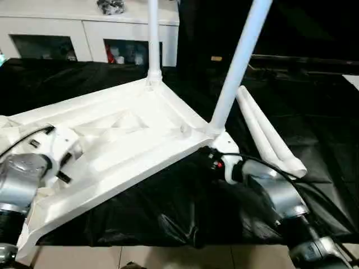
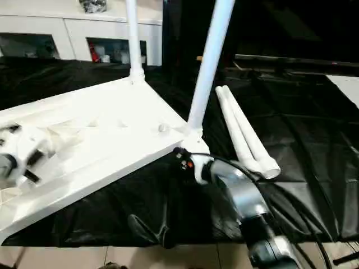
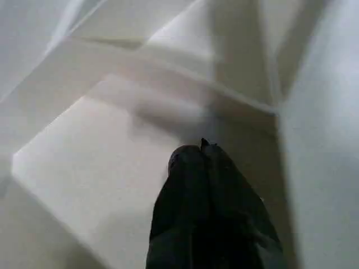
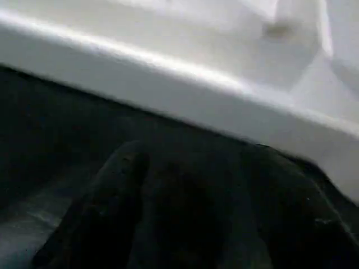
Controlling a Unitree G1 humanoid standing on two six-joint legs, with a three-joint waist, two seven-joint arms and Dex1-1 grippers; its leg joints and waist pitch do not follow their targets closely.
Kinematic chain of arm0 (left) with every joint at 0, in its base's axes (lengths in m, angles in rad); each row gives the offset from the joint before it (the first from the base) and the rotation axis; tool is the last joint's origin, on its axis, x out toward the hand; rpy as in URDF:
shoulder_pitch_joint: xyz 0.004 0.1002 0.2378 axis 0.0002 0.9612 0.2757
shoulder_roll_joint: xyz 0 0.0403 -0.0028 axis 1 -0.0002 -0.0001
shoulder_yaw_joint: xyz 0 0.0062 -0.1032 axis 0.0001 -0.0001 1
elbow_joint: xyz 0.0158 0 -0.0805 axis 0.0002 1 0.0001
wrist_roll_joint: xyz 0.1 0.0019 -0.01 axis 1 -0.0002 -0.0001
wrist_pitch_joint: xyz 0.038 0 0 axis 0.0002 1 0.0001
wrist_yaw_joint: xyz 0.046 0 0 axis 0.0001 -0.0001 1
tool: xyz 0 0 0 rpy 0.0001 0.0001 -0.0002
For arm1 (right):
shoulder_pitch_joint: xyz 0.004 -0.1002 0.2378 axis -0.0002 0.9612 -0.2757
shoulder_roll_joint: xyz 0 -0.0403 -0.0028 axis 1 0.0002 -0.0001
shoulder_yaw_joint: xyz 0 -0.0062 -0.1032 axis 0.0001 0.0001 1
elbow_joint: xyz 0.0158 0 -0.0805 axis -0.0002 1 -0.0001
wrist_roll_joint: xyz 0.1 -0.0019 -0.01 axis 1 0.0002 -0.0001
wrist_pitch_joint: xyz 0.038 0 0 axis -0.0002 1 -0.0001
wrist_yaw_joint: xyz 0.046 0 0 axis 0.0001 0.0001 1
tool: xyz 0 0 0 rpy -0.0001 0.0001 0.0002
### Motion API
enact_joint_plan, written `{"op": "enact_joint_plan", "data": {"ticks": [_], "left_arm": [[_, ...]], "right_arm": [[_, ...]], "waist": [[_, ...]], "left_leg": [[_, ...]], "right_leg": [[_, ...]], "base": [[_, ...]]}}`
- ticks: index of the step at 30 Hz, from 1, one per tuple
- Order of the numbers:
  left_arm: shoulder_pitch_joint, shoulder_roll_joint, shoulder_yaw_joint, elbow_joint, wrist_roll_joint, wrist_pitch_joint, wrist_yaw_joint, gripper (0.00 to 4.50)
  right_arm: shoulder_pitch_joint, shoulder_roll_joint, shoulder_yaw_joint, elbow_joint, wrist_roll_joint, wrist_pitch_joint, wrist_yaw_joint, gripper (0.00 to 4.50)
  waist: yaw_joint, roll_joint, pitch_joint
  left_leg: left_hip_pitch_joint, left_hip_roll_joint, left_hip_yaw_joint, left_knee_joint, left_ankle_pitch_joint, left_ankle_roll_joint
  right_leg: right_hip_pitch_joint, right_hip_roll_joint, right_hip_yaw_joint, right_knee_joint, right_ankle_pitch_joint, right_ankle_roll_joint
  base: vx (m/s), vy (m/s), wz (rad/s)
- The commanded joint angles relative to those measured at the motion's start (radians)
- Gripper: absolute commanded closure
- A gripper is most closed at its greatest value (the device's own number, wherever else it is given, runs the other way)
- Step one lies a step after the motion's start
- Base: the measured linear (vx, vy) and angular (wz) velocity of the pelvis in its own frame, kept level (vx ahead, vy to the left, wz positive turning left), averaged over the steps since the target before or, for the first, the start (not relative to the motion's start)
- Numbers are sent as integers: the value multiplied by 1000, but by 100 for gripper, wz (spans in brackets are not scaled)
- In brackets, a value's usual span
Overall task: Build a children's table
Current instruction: Rotate table base
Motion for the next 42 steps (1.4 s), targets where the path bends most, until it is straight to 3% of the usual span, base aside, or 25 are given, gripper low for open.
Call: {"op": "enact_joint_plan", "data": {"ticks": [1, 6, 9, 11, 13, 14, 24, 27, 28, 32, 34, 35, 36, 37, 38, 40, 42], "left_arm": [[11, 25, -34, -54, -24, 19, -80, 450], [38, 74, -66, -153, -70, 27, -216, 450], [68, 98, -79, -225, -116, 12, -298, 450], [88, 85, -72, -283, -186, -16, -356, 450], [99, 83, -76, -308, -208, -13, -381, 450], [109, 82, -90, -337, -223, -8, -406, 450], [66, -42, -181, -380, -238, 8, -389, 450], [16, -95, -198, -308, -199, -41, -332, 450], [-14, -122, -203, -252, -174, -71, -296, 450], [-111, -194, -198, -76, -117, -135, -167, 450], [-135, -202, -200, -31, -100, -152, -137, 450], [-163, -206, -204, 22, -81, -177, -100, 450], [-165, -207, -204, 27, -79, -179, -98, 450], [-206, -210, -207, 105, -53, -211, -37, 450], [-226, -213, -205, 143, -44, -224, -7, 450], [-245, -218, -201, 184, -34, -242, 16, 450], [-290, -240, -185, 290, -18, -291, 93, 450]], "right_arm": [[-43, 12, -1, 65, -16, -14, -45, 190], [-114, 45, -16, 195, -27, -54, -89, 234], [-159, 71, -37, 275, -28, -97, -129, 260], [-201, 105, -72, 338, -3, -131, -163, 278], [-215, 113, -75, 360, -1, -144, -172, 289], [-231, 121, -69, 387, -7, -167, -177, 310], [-296, 193, -66, 496, -21, -263, -145, 377], [-309, 205, -67, 515, -21, -279, -148, 408], [-311, 205, -71, 518, -18, -287, -151, 414], [-319, 186, -101, 514, 0, -304, -148, 441], [-321, 176, -111, 509, 4, -308, -146, 441], [-323, 163, -125, 501, 9, -312, -146, 441], [-323, 161, -126, 500, 9, -312, -146, 441], [-322, 139, -145, 474, 19, -310, -144, 441], [-320, 127, -152, 456, 25, -307, -142, 441], [-319, 118, -159, 446, 28, -307, -140, 441], [-315, 93, -181, 409, 40, -298, -145, 441]], "waist": [[0, 24, -64], [-1, 26, -70], [-1, 29, -71], [-2, 25, -74], [-1, 28, -74], [-2, 25, -74], [-16, 23, -66], [-22, 17, -67], [-21, 19, -65], [-21, 22, -66], [-21, 24, -67], [-20, 20, -68], [-21, 25, -67], [-17, 31, -71], [-19, 24, -70], [-16, 23, -71], [-16, 33, -73]], "left_leg": [[36, 49, -39, -88, -440, -76], [35, 50, -31, -86, -357, -68], [33, 49, -29, -85, -322, -68], [31, 49, -27, -83, -291, -64], [33, 48, -24, -82, -276, -63], [33, 48, -22, -82, -275, -60], [34, 49, -28, -82, -378, -69], [30, 47, -29, -83, -379, -66], [36, 45, -28, -80, -397, -62], [38, 45, -33, -79, -427, -71], [38, 43, -32, -78, -430, -68], [33, 44, -36, -80, -426, -62], [30, 44, -38, -81, -426, -63], [35, 46, -38, -79, -418, -65], [36, 43, -34, -77, -419, -62], [30, 41, -33, -78, -394, -55], [31, 40, -34, -75, -388, -57]], "right_leg": [[23, -62, 46, -76, -401, -177], [30, -54, 46, -58, -254, -223], [35, -53, 45, -50, -214, -237], [39, -54, 46, -44, -176, -251], [37, -51, 45, -41, -151, -257], [38, -50, 44, -41, -145, -257], [34, -54, 48, -58, -330, -218], [37, -53, 46, -58, -337, -211], [29, -51, 47, -66, -373, -202], [29, -54, 45, -69, -421, -180], [27, -52, 45, -72, -420, -174], [31, -54, 42, -71, -415, -177], [33, -54, 41, -69, -415, -176], [32, -55, 42, -67, -395, -182], [31, -50, 42, -69, -382, -182], [35, -49, 40, -66, -360, -184], [36, -49, 40, -64, -341, -187]], "base": [[0, 0, 0], [0, 0, 0], [0, 0, 0], [0, 0, 0], [0, 0, 0], [0, 0, 0], [0, 0, 0], [0, 0, 0], [0, 0, 0], [0, 0, 0], [0, 0, 0], [0, 0, 0], [0, 0, 0], [0, 0, 0], [0, 0, 0], [0, 0, 0], [0, 0, 0]]}}
